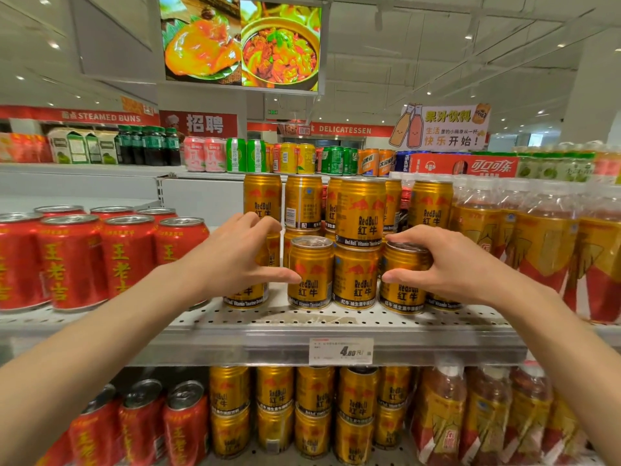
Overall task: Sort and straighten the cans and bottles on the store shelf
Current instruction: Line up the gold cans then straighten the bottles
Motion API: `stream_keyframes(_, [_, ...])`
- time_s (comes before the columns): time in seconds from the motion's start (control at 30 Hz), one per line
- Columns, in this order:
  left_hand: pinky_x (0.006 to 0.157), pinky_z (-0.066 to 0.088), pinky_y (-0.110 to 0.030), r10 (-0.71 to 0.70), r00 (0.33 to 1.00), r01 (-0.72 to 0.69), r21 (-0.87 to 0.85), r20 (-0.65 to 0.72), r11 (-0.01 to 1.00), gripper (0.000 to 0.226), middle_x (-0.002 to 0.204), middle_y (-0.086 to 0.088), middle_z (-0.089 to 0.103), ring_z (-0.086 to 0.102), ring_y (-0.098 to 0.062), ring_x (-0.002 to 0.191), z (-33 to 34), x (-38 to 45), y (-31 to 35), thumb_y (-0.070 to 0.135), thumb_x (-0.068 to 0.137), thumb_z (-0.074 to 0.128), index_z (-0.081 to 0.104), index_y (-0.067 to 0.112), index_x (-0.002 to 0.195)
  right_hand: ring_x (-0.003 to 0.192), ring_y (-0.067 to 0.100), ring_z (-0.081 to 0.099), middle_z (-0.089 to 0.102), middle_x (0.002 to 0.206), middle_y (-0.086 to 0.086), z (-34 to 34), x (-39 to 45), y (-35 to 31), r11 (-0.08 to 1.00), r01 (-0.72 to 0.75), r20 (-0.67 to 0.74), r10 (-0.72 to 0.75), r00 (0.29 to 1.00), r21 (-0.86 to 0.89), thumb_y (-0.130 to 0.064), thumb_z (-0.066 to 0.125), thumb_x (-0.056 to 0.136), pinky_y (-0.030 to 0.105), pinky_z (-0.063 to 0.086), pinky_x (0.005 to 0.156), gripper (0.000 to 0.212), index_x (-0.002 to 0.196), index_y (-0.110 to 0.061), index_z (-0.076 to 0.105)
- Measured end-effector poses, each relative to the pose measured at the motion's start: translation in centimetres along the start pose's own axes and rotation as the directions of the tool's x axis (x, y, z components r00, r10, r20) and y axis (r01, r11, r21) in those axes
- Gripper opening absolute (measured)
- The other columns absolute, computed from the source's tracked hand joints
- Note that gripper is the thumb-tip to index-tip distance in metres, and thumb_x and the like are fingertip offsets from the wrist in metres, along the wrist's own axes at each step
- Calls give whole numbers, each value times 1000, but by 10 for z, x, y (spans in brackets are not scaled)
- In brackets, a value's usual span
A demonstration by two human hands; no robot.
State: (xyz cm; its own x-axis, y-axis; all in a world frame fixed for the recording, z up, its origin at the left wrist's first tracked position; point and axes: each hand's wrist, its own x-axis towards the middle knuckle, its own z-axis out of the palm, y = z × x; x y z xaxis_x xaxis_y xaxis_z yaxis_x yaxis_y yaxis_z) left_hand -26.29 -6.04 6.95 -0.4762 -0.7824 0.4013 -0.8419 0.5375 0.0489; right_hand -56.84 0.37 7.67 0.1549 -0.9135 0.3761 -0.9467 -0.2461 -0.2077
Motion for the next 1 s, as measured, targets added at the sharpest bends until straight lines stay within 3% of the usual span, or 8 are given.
stream_keyframes(0.3, [102,43,-33,-58,998,54,-132,-32,990,104,136,0,48,46,-14,120,2,0,9,85,61,55,39,25,144,124,13,57,59,139,-10,5,2,3,1000,8,-37,-8,999,5,-86,47,59,45,49,105,102,143,-29,53])
stream_keyframes(0.5, [107,37,-27,-167,964,51,-474,-205,879,77,154,7,36,42,-5,131,21,-23,3,54,91,61,24,32,155,125,15,56,60,137,-13,10,5,10,1000,22,-62,-24,998,-19,-88,46,62,48,45,107,98,142,-32,54])
stream_keyframes(0.57, [102,40,-26,-192,966,68,-549,-172,833,78,156,9,33,48,-4,121,30,-34,-2,39,95,62,14,36,157,126,16,56,60,137,-12,11,5,11,999,24,-71,-26,997,-24,-88,45,62,49,44,109,98,142,-32,54])
stream_keyframes(0.67, [79,50,-29,-218,970,106,-612,-111,784,83,148,8,44,55,-4,79,36,-40,-7,33,96,63,6,47,155,129,15,53,59,139,-11,12,5,10,999,23,-79,-25,997,-33,-84,47,65,50,39,114,94,142,-31,53])
stream_keyframes(0.7, [79,53,-34,-225,968,106,-630,-111,769,84,146,8,47,54,-4,74,37,-41,-7,33,95,65,8,47,155,130,14,52,58,140,-11,12,5,9,999,21,-82,-24,996,-40,-80,52,69,50,37,115,88,143,-31,53])
stream_keyframes(0.77, [95,53,-44,-227,964,86,-644,-139,760,85,147,8,49,59,-4,88,38,-40,-5,37,92,68,12,44,156,130,12,50,58,141,-11,12,3,7,999,19,-95,-24,995,-51,-69,62,77,50,34,117,77,144,-30,52])
stream_keyframes(0.87, [111,44,-38,-221,956,52,-632,-192,773,88,155,11,40,50,-7,130,43,-38,-1,43,88,72,17,39,157,130,11,49,58,141,-11,12,2,6,998,19,-100,-25,995,-58,-67,63,80,49,33,118,75,144,-30,51])
stream_keyframes(1.0, [110,45,-39,-248,941,49,-633,-230,773,93,155,11,40,49,-9,132,46,-38,1,47,82,75,20,38,156,131,12,50,56,144,-11,11,1,6,1000,4,-78,-5,997,-11,-76,53,75,48,33,118,85,148,-32,46])
